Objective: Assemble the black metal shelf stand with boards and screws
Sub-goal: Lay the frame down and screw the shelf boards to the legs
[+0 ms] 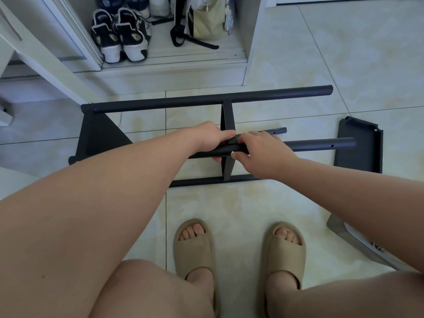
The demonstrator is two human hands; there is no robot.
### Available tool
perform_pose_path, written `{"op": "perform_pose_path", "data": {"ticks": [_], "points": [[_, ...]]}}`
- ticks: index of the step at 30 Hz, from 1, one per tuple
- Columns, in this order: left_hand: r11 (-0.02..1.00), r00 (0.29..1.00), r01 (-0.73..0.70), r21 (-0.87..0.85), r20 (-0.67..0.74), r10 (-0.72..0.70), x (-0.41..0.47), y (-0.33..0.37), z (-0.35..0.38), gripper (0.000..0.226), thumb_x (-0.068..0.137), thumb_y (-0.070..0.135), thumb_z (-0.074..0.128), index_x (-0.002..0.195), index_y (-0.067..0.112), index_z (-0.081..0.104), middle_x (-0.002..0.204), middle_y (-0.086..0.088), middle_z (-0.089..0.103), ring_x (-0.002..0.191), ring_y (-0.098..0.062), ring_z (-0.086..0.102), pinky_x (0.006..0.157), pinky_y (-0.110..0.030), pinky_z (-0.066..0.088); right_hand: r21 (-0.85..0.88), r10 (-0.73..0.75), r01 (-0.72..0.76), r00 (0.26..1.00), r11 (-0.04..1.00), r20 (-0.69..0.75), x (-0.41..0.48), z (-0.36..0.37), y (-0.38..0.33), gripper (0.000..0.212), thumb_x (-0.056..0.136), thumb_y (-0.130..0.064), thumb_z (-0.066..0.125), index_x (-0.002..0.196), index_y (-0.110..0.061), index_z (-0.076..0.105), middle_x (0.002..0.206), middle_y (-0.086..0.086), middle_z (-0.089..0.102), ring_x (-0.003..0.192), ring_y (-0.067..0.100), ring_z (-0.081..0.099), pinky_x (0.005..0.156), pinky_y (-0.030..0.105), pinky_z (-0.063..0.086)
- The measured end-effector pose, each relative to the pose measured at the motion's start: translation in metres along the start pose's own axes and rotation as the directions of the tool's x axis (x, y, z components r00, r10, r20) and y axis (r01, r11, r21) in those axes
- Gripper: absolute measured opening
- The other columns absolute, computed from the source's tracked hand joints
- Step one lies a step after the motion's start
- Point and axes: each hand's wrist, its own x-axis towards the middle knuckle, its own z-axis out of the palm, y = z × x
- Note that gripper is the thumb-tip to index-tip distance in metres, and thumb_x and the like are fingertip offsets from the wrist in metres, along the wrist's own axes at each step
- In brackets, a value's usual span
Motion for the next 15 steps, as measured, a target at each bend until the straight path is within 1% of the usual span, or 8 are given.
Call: {"op": "perform_pose_path", "data": {"ticks": [1, 3, 4, 6, 8, 9, 13, 15], "points": [[1.0, 1.0, -0.002, -0.001, -0.003, 0.002, 0.0, 0.0001, 0.0, 0.054, 0.099, 0.058, 0.043, 0.105, 0.012, 0.07, 0.071, -0.003, 0.076, 0.071, -0.014, 0.064, 0.076, -0.033, 0.044, 0.013, -0.001, 0.001, 1.0, 1.0, -0.003, 0.0001, 0.0001, 0.0004, 0.038, 0.102, -0.045, 0.046, 0.124, -0.015, 0.056, 0.118, 0.004, 0.06, 0.108, 0.028, 0.052, 0.089, 0.038, 0.035], [1.0, 1.0, -0.006, 0.008, -0.009, 0.006, 0.0004, 0.0007, 0.0, 0.054, 0.099, 0.057, 0.043, 0.103, 0.012, 0.072, 0.071, -0.003, 0.076, 0.067, -0.013, 0.063, 0.072, -0.032, 0.042, 0.032, 0.0, 0.001, 1.0, 0.999, -0.016, 0.0007, 0.0001, 0.0015, 0.038, 0.102, -0.045, 0.047, 0.124, -0.015, 0.057, 0.117, 0.004, 0.06, 0.109, 0.027, 0.052, 0.092, 0.038, 0.036], [1.0, 1.0, -0.01, 0.013, -0.012, 0.01, 0.0006, 0.001, -0.0004, 0.054, 0.099, 0.056, 0.043, 0.103, 0.011, 0.072, 0.07, -0.003, 0.076, 0.066, -0.014, 0.062, 0.072, -0.032, 0.043, 0.043, 0.0, 0.002, 1.0, 0.999, -0.031, 0.0013, -0.0005, 0.0022, 0.037, 0.102, -0.045, 0.048, 0.123, -0.015, 0.057, 0.117, 0.004, 0.06, 0.109, 0.027, 0.052, 0.093, 0.039, 0.037], [1.0, 1.0, -0.018, 0.019, -0.013, 0.018, 0.0005, 0.0022, -0.0009, 0.054, 0.1, 0.055, 0.044, 0.103, 0.009, 0.072, 0.07, -0.003, 0.076, 0.065, -0.016, 0.06, 0.078, -0.034, 0.046, 0.062, -0.003, 0.006, 0.998, 0.998, -0.055, 0.0026, -0.0019, 0.0035, 0.036, 0.101, -0.044, 0.05, 0.122, -0.016, 0.058, 0.117, 0.003, 0.061, 0.109, 0.026, 0.052, 0.096, 0.04, 0.038], [1.0, 1.0, -0.022, 0.012, -0.012, 0.022, 0.0001, 0.0028, -0.0009, 0.054, 0.1, 0.054, 0.044, 0.103, 0.009, 0.072, 0.069, -0.003, 0.075, 0.064, -0.017, 0.059, 0.082, -0.036, 0.048, 0.062, -0.003, 0.006, 0.998, 0.998, -0.056, 0.003, -0.0025, 0.0038, 0.035, 0.101, -0.044, 0.051, 0.121, -0.016, 0.058, 0.117, 0.002, 0.061, 0.109, 0.026, 0.051, 0.096, 0.04, 0.037], [1.0, 1.0, -0.021, 0.011, -0.012, 0.021, -0.0003, 0.0028, -0.001, 0.054, 0.1, 0.055, 0.044, 0.104, 0.009, 0.072, 0.069, -0.003, 0.075, 0.064, -0.016, 0.059, 0.081, -0.036, 0.048, 0.058, -0.003, 0.006, 0.998, 0.998, -0.055, 0.0028, -0.0019, 0.0038, 0.035, 0.101, -0.044, 0.05, 0.121, -0.016, 0.057, 0.117, 0.002, 0.061, 0.109, 0.026, 0.051, 0.095, 0.04, 0.036], [1.0, 1.0, -0.023, 0.021, -0.02, 0.023, -0.0008, 0.0015, -0.0016, 0.054, 0.099, 0.055, 0.044, 0.101, 0.01, 0.075, 0.068, 0.0, 0.075, 0.067, -0.014, 0.06, 0.07, -0.031, 0.042, 0.048, -0.003, 0.006, 0.998, 0.999, -0.06, 0.0018, 0.0013, 0.0041, 0.034, 0.102, -0.045, 0.049, 0.121, -0.017, 0.057, 0.117, 0.001, 0.059, 0.108, 0.026, 0.05, 0.093, 0.041, 0.035], [1.0, 0.999, -0.03, -0.002, -0.027, 0.03, -0.0006, 0.0003, -0.001, 0.055, 0.099, 0.054, 0.045, 0.098, 0.01, 0.078, 0.069, 0.0, 0.075, 0.069, -0.013, 0.06, 0.067, -0.03, 0.04, 0.055, 0.001, 0.002, 0.999, 0.998, -0.055, 0.0016, 0.0029, 0.0045, 0.034, 0.102, -0.046, 0.048, 0.12, -0.017, 0.056, 0.115, 0.001, 0.059, 0.108, 0.026, 0.051, 0.094, 0.041, 0.036]]}}
